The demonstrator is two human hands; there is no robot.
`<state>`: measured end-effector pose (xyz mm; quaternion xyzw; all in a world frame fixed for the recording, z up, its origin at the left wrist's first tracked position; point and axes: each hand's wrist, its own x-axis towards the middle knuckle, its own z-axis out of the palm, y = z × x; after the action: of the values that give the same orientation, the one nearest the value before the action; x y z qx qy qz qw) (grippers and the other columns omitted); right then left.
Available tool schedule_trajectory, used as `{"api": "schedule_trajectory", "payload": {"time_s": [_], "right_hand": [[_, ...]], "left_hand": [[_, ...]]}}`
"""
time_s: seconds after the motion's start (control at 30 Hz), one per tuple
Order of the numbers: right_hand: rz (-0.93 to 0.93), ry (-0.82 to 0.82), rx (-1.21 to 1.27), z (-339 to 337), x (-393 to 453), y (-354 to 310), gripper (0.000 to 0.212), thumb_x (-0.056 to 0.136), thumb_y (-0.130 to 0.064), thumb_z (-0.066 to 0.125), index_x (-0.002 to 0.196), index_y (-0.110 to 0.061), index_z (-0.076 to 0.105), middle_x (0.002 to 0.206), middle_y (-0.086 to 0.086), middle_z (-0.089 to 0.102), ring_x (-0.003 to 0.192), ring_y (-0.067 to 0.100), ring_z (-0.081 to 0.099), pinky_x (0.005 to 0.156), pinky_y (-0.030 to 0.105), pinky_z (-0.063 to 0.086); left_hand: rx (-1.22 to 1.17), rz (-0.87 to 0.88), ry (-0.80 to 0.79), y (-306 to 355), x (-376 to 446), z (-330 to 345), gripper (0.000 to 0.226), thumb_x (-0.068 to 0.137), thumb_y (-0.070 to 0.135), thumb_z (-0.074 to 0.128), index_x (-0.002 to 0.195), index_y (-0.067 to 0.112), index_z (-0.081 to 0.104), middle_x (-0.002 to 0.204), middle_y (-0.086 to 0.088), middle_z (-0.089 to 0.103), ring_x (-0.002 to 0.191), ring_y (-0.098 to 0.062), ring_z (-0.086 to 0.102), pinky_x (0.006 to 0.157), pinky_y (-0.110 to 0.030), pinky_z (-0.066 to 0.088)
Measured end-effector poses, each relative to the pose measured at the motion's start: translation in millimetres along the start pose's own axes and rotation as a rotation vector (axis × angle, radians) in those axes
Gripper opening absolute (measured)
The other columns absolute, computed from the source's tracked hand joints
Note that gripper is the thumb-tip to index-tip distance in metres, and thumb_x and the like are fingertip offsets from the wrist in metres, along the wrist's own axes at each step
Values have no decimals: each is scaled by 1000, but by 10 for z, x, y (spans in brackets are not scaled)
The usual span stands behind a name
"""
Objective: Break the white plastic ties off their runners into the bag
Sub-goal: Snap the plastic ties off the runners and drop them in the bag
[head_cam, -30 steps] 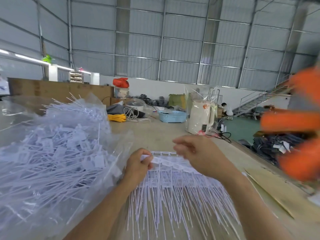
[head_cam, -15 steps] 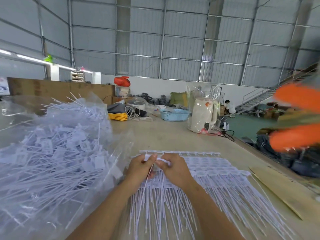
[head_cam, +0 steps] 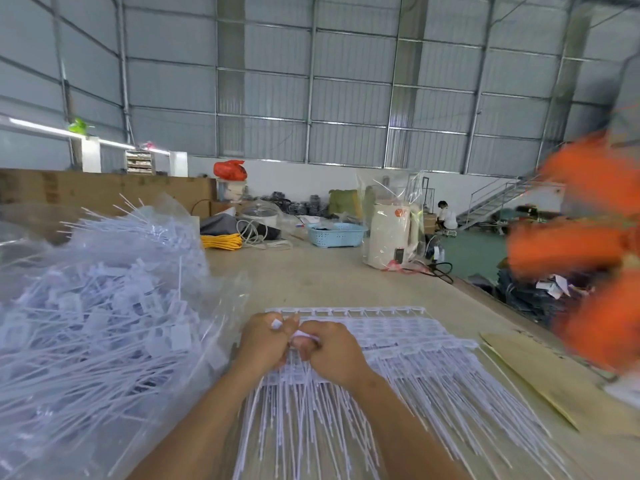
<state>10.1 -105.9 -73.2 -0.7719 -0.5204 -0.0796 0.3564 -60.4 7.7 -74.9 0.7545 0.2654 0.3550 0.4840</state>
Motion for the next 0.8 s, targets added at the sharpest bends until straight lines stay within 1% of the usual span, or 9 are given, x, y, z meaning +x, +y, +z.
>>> {"api": "schedule_trajectory", "payload": {"time_s": [0.1,0.17,0.27,0.33,0.4,0.5,0.63,0.7,0.8], "right_hand": [[-42,5,-253,50,5,-22,22,95,-27,46,106,-21,64,106,5,68,99,26,60,71,27,40],[-97,25,-332,21,-1,-89,17,94,-25,44,95,-19,61,102,6,67,96,29,59,67,28,34],[-151,204,-153,-142,12,-213,20,92,-25,47,77,-14,55,73,4,58,72,25,55,57,33,33],[-158,268,24,-230,48,-234,22,92,-20,52,72,-10,53,63,0,46,61,19,44,56,36,34],[-149,166,104,-232,48,-238,18,92,-12,52,76,-4,54,69,4,48,66,21,46,62,37,39],[-111,5,99,-173,26,-194,12,92,-4,48,94,2,57,99,17,50,88,30,54,79,38,45],[-59,27,110,-154,19,-124,24,88,3,46,110,-1,54,117,13,37,96,29,53,82,28,46],[-44,38,82,-133,13,-66,30,84,3,50,113,-5,54,120,11,37,105,25,49,90,28,44],[33,10,119,-128,1,19,33,87,-8,55,119,-9,53,122,9,42,113,22,47,96,28,40]], "left_hand": [[-88,-160,-20,-5,-1,-12,39,87,16,64,54,11,46,33,-3,42,23,-14,35,33,-13,24],[-41,-208,2,-34,-14,-32,33,89,13,60,58,11,47,42,-5,48,31,-15,41,35,-16,26],[-26,-178,96,-17,-40,-109,15,99,12,45,85,7,46,74,-14,53,68,-22,57,50,-29,33],[-175,-143,88,16,-42,-74,21,98,11,48,78,9,43,49,-6,53,46,-16,57,38,-23,37],[-257,-116,42,83,-82,10,25,93,6,53,69,12,47,34,1,48,27,-9,42,30,-16,30],[-321,-123,-92,119,-153,127,46,90,-2,49,52,15,66,34,-2,47,27,-10,41,31,-14,28],[-632,-237,-323,88,-144,101,56,100,49,31,84,4,61,51,-9,48,36,-15,42,34,-19,30],[-606,-238,-373,80,-142,95,39,97,44,42,90,8,57,53,-6,50,40,-13,42,37,-20,30],[-637,-257,-374,79,-166,124,12,91,17,57,89,5,53,56,-6,51,37,-7,40,33,-15,27]]}}
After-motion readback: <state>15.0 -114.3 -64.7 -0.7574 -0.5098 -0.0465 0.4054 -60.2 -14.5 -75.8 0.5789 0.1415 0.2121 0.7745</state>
